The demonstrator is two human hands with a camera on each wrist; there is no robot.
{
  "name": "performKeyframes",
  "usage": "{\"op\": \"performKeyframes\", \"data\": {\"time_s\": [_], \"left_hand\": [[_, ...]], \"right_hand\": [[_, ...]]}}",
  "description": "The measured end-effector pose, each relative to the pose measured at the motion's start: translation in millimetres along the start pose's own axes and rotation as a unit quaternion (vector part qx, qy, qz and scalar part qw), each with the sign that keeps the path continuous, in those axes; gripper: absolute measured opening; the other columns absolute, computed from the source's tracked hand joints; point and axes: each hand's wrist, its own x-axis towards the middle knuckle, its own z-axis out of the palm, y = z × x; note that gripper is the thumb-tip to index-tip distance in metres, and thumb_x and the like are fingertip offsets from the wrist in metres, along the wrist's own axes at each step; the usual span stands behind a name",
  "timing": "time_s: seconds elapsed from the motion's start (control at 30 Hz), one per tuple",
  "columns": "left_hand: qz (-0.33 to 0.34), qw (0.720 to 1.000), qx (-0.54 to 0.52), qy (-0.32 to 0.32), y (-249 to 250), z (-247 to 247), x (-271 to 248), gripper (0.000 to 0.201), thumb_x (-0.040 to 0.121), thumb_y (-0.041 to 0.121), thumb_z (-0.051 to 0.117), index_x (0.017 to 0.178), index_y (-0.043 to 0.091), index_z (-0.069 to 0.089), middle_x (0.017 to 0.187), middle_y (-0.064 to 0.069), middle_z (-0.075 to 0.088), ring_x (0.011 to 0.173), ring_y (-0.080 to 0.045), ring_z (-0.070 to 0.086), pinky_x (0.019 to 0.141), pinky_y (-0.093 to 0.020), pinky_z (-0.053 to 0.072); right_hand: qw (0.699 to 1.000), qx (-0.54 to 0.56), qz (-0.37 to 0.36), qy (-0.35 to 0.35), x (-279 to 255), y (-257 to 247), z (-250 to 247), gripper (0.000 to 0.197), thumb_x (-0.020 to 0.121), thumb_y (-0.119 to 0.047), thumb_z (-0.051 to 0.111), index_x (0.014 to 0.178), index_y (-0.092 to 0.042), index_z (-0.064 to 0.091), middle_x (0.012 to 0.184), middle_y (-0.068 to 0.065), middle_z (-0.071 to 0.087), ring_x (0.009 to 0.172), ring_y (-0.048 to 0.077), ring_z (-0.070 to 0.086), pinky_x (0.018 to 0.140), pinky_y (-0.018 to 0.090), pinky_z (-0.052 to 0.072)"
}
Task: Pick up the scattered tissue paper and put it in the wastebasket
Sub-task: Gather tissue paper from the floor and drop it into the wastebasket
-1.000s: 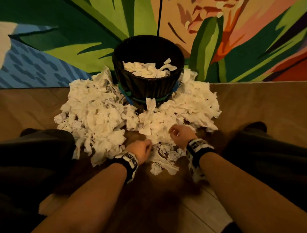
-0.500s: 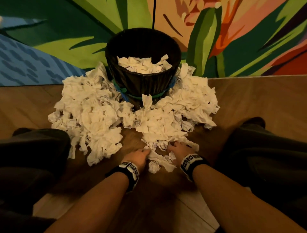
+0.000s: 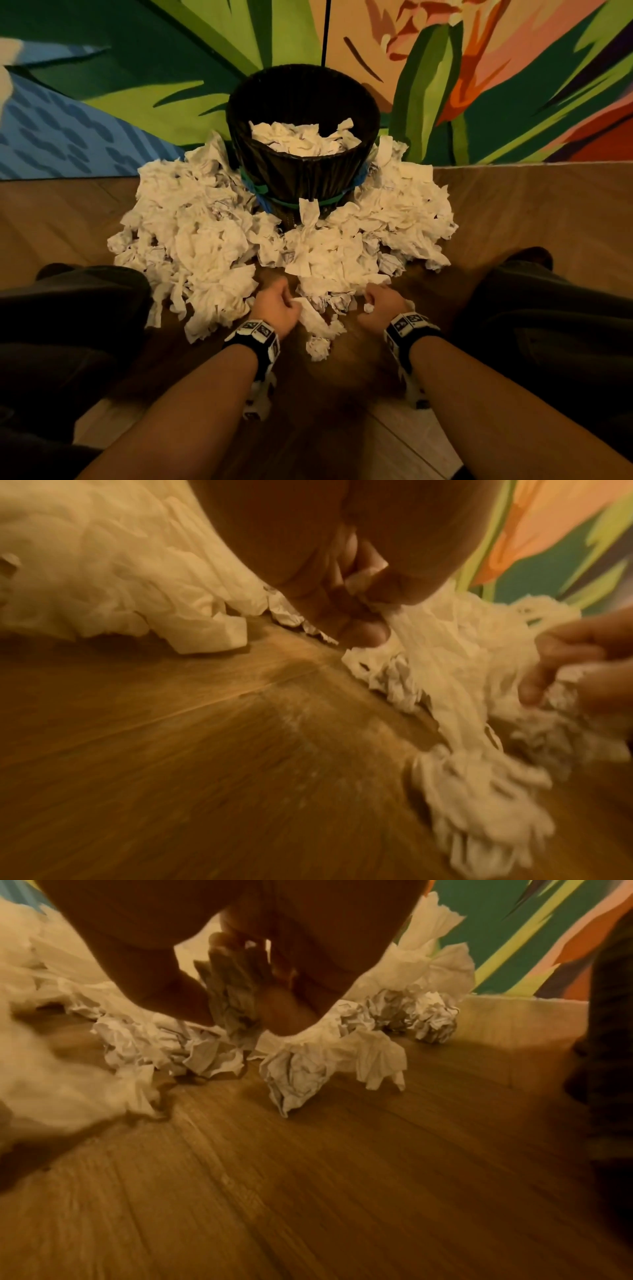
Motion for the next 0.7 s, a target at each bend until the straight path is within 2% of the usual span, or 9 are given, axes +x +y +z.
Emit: {"op": "performKeyframes", "data": {"time_s": [0.1,0.17,0.23,0.33,0.43,0.53,0.6,0.63,0.7], "left_hand": [[0.008,0.996,-0.073,0.044,9.2,-4.2,8.6,0.016,0.092,0.01,0.044,0.087,0.025,0.045,0.073,-0.007,0.058,0.06,-0.023,0.055,0.054,-0.028,0.04],[0.01,0.999,-0.034,0.039,11.7,-5.3,10.5,0.009,0.094,0.024,0.048,0.086,0.024,0.048,0.085,-0.003,0.054,0.065,-0.02,0.055,0.06,-0.028,0.04],[0.039,0.998,0.042,0.007,8.4,-0.7,7.4,0.023,0.094,0.036,0.054,0.074,0.025,0.046,0.094,0.002,0.046,0.07,-0.012,0.049,0.069,-0.029,0.041],[0.112,0.985,0.116,-0.063,3.7,11.2,-1.8,0.029,0.098,0.032,0.052,0.073,0.022,0.041,0.1,-0.001,0.048,0.072,-0.009,0.042,0.074,-0.028,0.039],[0.155,0.961,0.151,-0.171,6.4,20.1,-10.7,0.015,0.1,0.029,0.05,0.095,0.016,0.048,0.114,-0.006,0.049,0.08,-0.013,0.041,0.074,-0.026,0.034],[0.185,0.941,0.158,-0.237,11.5,29.1,-22.1,0.032,0.097,0.037,0.056,0.115,0.013,0.048,0.126,-0.008,0.045,0.088,-0.013,0.044,0.075,-0.025,0.036],[0.171,0.931,0.175,-0.269,11.8,35.4,-28.6,0.061,0.091,0.041,0.065,0.14,0.014,0.041,0.139,-0.01,0.034,0.11,-0.022,0.05,0.092,-0.027,0.041],[0.157,0.926,0.197,-0.283,11.9,37.3,-31.1,0.071,0.089,0.041,0.068,0.147,0.017,0.036,0.145,-0.012,0.027,0.122,-0.028,0.048,0.101,-0.029,0.039],[0.137,0.913,0.246,-0.297,11.5,39.7,-32.9,0.074,0.089,0.037,0.068,0.151,0.022,0.031,0.152,-0.015,0.017,0.131,-0.037,0.041,0.109,-0.034,0.035]], "right_hand": [[1.0,-0.004,0.014,-0.004,-0.6,-3.8,1.2,0.022,0.079,-0.034,0.06,0.086,-0.029,0.04,0.08,-0.002,0.057,0.072,0.016,0.054,0.061,0.029,0.043],[1.0,-0.023,0.001,0.012,0.3,-9.2,3.7,0.018,0.082,-0.038,0.054,0.089,-0.031,0.039,0.08,-0.002,0.061,0.075,0.019,0.059,0.073,0.037,0.051],[0.999,-0.037,-0.039,0.011,3.3,-16.5,5.4,0.013,0.087,-0.031,0.051,0.097,-0.033,0.042,0.096,0.0,0.063,0.086,0.022,0.061,0.08,0.038,0.052],[0.994,-0.064,-0.087,-0.033,7.4,-23.8,10.2,0.041,0.092,-0.017,0.052,0.129,-0.034,0.046,0.132,0.001,0.046,0.111,0.026,0.055,0.093,0.037,0.049],[0.984,-0.118,-0.113,-0.073,6.4,-27.6,19.6,0.054,0.093,-0.021,0.056,0.142,-0.036,0.039,0.145,0.003,0.03,0.123,0.032,0.05,0.103,0.042,0.046],[0.982,-0.132,-0.114,-0.067,5.9,-28.8,26.0,0.05,0.092,-0.018,0.061,0.137,-0.028,0.043,0.143,0.007,0.03,0.116,0.035,0.054,0.098,0.044,0.05],[0.984,-0.121,-0.113,-0.061,6.2,-29.0,25.9,0.042,0.091,-0.021,0.062,0.13,-0.021,0.046,0.138,0.008,0.032,0.11,0.034,0.056,0.094,0.043,0.05],[0.986,-0.11,-0.115,-0.055,6.0,-29.0,25.5,0.038,0.091,-0.025,0.063,0.126,-0.02,0.047,0.136,0.007,0.033,0.109,0.033,0.057,0.094,0.041,0.05],[0.987,-0.094,-0.122,-0.045,3.8,-28.1,25.6,0.038,0.092,-0.036,0.062,0.123,-0.02,0.048,0.134,0.004,0.036,0.108,0.029,0.056,0.092,0.038,0.05]]}}
